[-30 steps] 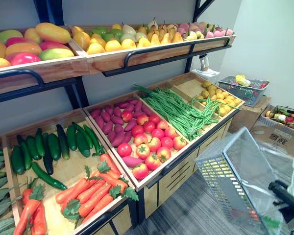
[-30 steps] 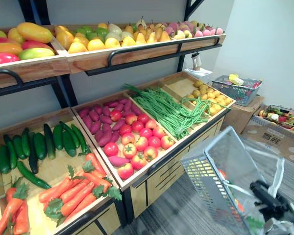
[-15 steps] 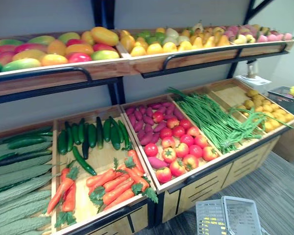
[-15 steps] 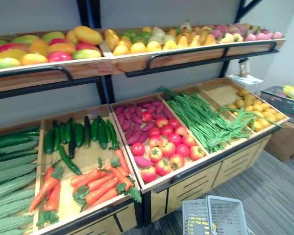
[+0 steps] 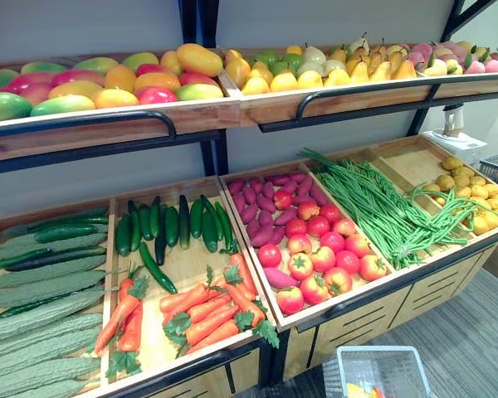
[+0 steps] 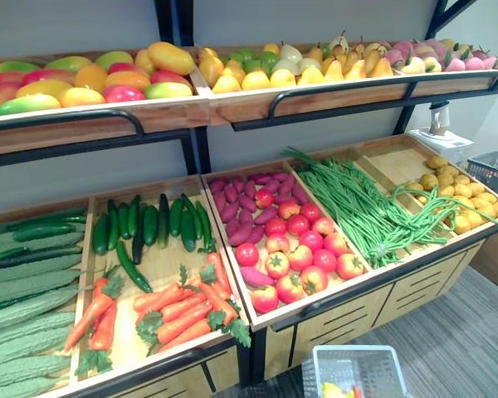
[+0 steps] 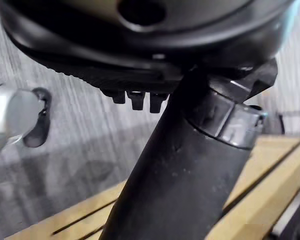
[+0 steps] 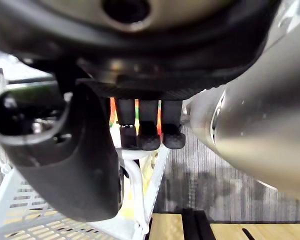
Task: Pick vegetable in the basket
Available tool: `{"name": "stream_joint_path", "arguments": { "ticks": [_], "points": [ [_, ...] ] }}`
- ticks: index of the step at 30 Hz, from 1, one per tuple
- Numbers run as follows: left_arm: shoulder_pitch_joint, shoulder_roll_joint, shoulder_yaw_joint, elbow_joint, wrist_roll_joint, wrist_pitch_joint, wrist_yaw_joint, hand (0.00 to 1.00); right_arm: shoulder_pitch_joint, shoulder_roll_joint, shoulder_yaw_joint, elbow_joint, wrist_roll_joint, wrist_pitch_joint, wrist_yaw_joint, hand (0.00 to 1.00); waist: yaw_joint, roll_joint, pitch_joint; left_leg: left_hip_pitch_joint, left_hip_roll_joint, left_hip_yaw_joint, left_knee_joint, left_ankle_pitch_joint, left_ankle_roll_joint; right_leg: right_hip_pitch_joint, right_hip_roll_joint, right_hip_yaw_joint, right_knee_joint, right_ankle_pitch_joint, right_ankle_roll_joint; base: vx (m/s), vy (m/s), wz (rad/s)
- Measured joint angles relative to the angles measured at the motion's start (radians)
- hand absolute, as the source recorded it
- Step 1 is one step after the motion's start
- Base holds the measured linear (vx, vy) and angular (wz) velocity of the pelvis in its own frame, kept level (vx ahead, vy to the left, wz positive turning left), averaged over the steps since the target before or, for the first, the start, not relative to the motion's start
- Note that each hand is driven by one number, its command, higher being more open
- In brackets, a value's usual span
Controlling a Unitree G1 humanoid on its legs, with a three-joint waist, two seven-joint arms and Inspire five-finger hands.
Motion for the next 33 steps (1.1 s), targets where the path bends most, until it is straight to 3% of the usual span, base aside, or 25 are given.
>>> {"name": "stream_joint_path", "arguments": {
  "ticks": [4,9,13,22,23,25,26,27,28,29,31,33],
  "points": [
    [-0.047,0.002,-0.172,-0.009,0.042,0.047,-0.07,1.0,-0.019,-0.003,0.078,0.008,-0.039,-0.006,0.031,0.0,-0.023,-0.004,0.024,0.007,0.001,0.012,0.0,-0.001,-0.001,0.0,0.003,0.012,0.0,0.001,0.001,0.01,0.011,-0.1],
    [-0.089,0.083,-0.388,-0.019,0.198,0.205,-0.164,1.0,-0.045,-0.002,0.184,0.004,-0.155,-0.017,0.046,0.0,-0.029,-0.005,0.04,0.026,0.008,0.063,0.0,-0.011,-0.011,-0.022,0.02,0.077,0.001,0.007,0.002,0.05,0.016,-0.34],
    [-0.112,0.149,-0.475,-0.001,0.236,0.298,-0.264,1.0,-0.047,-0.002,0.218,-0.015,-0.206,-0.028,0.049,0.0,-0.04,-0.007,0.051,0.036,0.008,0.117,0.003,-0.03,-0.006,-0.042,0.031,0.14,0.001,0.018,0.005,0.02,0.027,-0.48],
    [-0.135,0.204,-0.544,0.029,0.347,0.329,-0.304,1.0,-0.042,0.011,0.223,-0.027,-0.22,-0.037,0.045,0.0,-0.082,-0.024,0.066,0.073,-0.003,0.27,0.033,-0.076,0.002,-0.084,0.052,0.275,0.006,0.055,0.017,0.01,0.054,-0.5],
    [-0.138,0.204,-0.543,0.029,0.361,0.329,-0.308,1.0,-0.042,0.011,0.223,-0.028,-0.22,-0.037,0.045,0.0,-0.081,-0.024,0.068,0.078,-0.001,0.289,0.033,-0.077,0.002,-0.095,0.062,0.266,0.006,0.072,0.011,0.0,0.044,-0.98],
    [-0.134,0.204,-0.537,0.027,0.403,0.324,-0.313,1.0,-0.044,0.011,0.225,-0.037,-0.233,-0.038,0.045,0.0,-0.071,-0.016,0.071,0.075,0.013,0.384,0.047,-0.075,0.004,-0.133,0.113,0.136,0.007,0.155,-0.065,-0.03,0.007,-1.49],
    [-0.127,0.21,-0.524,0.021,0.423,0.322,-0.314,1.0,-0.045,0.016,0.226,-0.041,-0.258,-0.038,0.045,0.0,-0.063,-0.027,0.083,0.073,0.014,0.45,0.08,-0.075,0.018,-0.157,0.141,0.034,0.007,0.203,-0.126,-0.09,-0.061,-1.86],
    [-0.128,0.215,-0.522,0.014,0.432,0.319,-0.314,1.0,-0.049,0.018,0.206,-0.051,-0.254,-0.024,0.043,0.0,-0.06,-0.018,0.1,0.083,0.028,0.492,0.086,-0.077,0.034,-0.183,0.134,-0.106,0.081,0.112,-0.191,-0.06,-0.097,-1.67],
    [-0.128,0.216,-0.522,0.01,0.432,0.32,-0.314,1.0,-0.049,0.014,0.182,-0.05,-0.255,-0.012,0.039,0.0,-0.065,-0.016,0.101,0.092,0.027,0.512,0.078,-0.08,0.036,-0.202,0.12,-0.193,0.169,0.016,-0.22,0.0,-0.083,-1.02],
    [-0.131,0.213,-0.523,-0.003,0.429,0.319,-0.316,1.0,-0.032,0.003,0.157,-0.044,-0.261,-0.02,0.03,0.0,-0.077,-0.008,0.114,0.114,0.03,0.537,0.073,-0.081,0.029,-0.227,0.071,-0.318,0.351,-0.112,-0.219,0.07,-0.041,-0.52],
    [-0.129,0.212,-0.521,-0.003,0.429,0.326,-0.314,1.0,-0.025,-0.003,0.152,-0.041,-0.262,-0.026,0.024,0.0,-0.079,-0.014,0.118,0.133,0.028,0.55,0.073,-0.08,0.017,-0.218,0.062,-0.342,0.386,-0.139,-0.192,0.04,-0.028,-0.39],
    [-0.133,0.208,-0.521,-0.002,0.431,0.336,-0.312,1.0,-0.027,-0.001,0.147,-0.023,-0.258,-0.021,0.019,0.0,-0.079,-0.011,0.118,0.139,0.048,0.58,0.075,-0.073,0.0,-0.204,0.111,-0.308,0.327,-0.132,-0.169,-0.03,-0.094,-0.54]
  ]
}}
